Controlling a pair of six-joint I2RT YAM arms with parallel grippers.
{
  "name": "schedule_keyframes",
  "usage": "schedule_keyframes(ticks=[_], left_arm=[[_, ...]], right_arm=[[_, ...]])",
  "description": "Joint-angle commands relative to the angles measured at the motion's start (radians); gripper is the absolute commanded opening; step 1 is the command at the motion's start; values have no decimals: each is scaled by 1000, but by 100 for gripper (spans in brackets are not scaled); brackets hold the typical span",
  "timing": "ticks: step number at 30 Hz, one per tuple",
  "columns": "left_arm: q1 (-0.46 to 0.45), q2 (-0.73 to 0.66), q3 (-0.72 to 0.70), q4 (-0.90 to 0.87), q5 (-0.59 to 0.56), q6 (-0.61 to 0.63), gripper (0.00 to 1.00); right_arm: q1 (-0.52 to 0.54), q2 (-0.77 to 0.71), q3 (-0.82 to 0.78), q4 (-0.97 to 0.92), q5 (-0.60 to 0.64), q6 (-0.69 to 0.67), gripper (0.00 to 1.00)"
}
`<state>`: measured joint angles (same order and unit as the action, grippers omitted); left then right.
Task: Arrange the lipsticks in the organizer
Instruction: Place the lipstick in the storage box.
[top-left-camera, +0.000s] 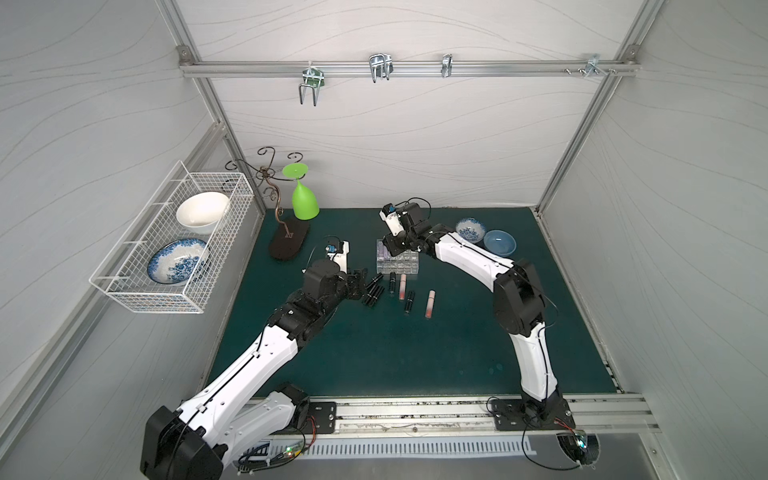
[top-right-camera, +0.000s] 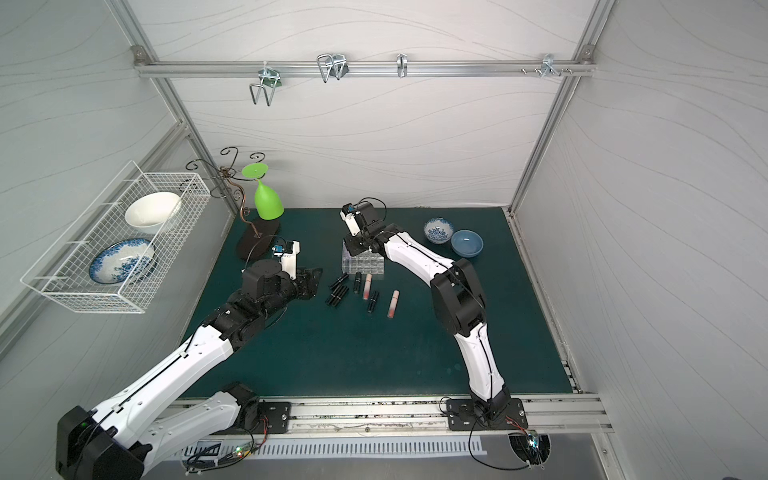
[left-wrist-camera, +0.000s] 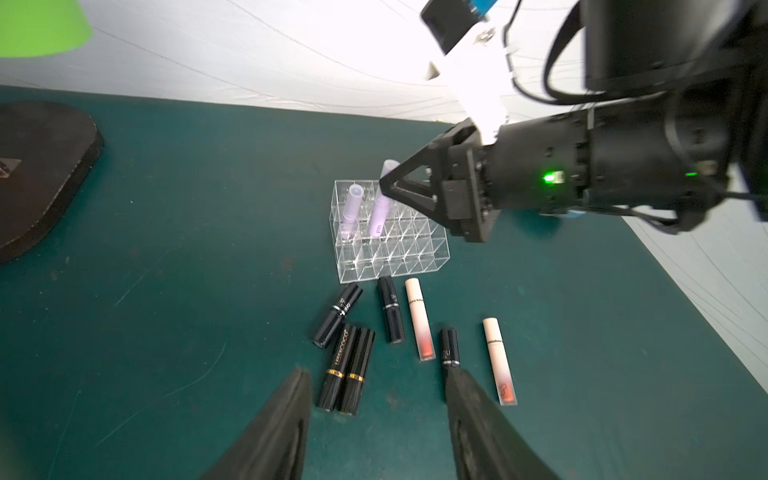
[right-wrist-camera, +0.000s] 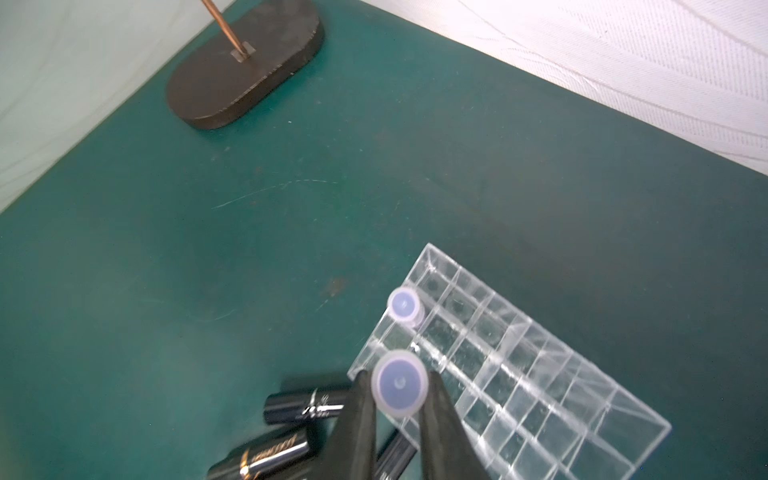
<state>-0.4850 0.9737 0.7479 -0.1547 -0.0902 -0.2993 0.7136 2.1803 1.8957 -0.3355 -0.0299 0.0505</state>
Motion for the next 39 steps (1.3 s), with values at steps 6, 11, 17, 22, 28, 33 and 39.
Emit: schedule_keyframes(ticks=[6,11,17,22,28,33,39], left_arm=[[6,-25,-5,84,4,8,56],[6,-36,-12,90,8,9,56],[6,-50,-19,101,14,6,55],[6,-49,-21,103,16,5,55],[6,-55,-23,107,15,6,54],[6,-56,-25,112,21,2,54],[6,-56,-27,116,21,3,54]], right_arm=[[-26,93,125,21,42,-25,16],[-39,91,101,27,50,-28,16],[-38,73,57,46,33,-18,16],[-35,79,52,44,32,-21,16],[-23,58,10,61,38,-28,16],[-17,21,-23,83,47,-31,16],[-17,-7,-50,99,53,-29,16]])
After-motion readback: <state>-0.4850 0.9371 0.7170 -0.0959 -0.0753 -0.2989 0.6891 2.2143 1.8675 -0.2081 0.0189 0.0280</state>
